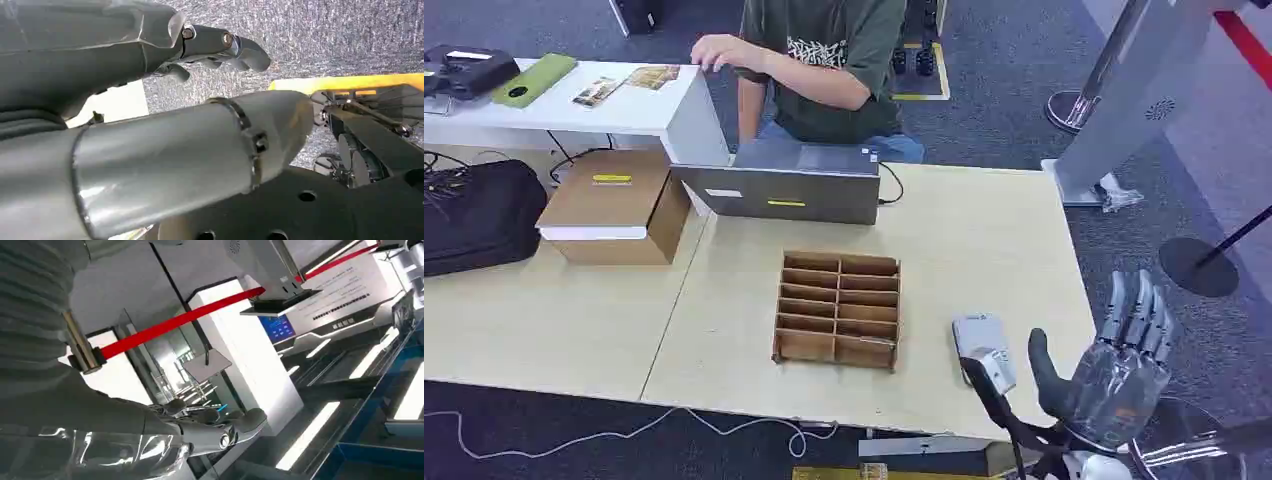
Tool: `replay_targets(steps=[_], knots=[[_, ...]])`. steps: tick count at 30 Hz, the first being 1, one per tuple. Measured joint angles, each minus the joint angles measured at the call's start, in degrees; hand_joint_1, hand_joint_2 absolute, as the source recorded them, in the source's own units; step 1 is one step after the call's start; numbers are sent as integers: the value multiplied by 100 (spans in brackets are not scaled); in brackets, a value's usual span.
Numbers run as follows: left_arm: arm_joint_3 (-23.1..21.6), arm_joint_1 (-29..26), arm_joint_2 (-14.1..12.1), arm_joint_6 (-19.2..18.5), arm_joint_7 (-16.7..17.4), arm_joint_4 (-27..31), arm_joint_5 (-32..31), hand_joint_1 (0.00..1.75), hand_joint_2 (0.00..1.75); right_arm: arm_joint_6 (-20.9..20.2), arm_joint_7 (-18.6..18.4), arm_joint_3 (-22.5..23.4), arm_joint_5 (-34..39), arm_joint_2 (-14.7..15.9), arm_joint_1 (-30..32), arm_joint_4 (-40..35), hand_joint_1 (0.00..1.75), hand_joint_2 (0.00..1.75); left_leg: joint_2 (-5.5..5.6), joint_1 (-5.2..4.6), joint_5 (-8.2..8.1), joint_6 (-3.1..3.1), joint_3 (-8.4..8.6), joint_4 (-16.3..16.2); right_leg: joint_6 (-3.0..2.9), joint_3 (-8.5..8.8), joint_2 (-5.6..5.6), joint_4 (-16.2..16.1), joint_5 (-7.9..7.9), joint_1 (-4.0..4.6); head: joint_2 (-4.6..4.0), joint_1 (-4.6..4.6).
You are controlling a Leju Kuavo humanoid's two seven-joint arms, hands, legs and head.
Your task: Pass the card to the sensor for recognition and then transmit it.
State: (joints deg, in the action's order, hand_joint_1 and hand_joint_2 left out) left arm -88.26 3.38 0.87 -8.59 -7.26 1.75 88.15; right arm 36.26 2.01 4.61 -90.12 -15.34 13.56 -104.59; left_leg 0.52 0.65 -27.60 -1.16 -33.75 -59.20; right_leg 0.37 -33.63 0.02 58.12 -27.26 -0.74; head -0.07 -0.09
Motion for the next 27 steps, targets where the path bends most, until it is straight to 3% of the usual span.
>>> replay_targets(steps=[27], knots=[[0, -5, 2, 22, -11, 0, 96, 0, 0, -61, 17, 2, 0, 4, -4, 28, 0, 175, 0, 0, 0, 0, 0, 0, 0, 0, 0, 0, 0, 0, 0, -2]])
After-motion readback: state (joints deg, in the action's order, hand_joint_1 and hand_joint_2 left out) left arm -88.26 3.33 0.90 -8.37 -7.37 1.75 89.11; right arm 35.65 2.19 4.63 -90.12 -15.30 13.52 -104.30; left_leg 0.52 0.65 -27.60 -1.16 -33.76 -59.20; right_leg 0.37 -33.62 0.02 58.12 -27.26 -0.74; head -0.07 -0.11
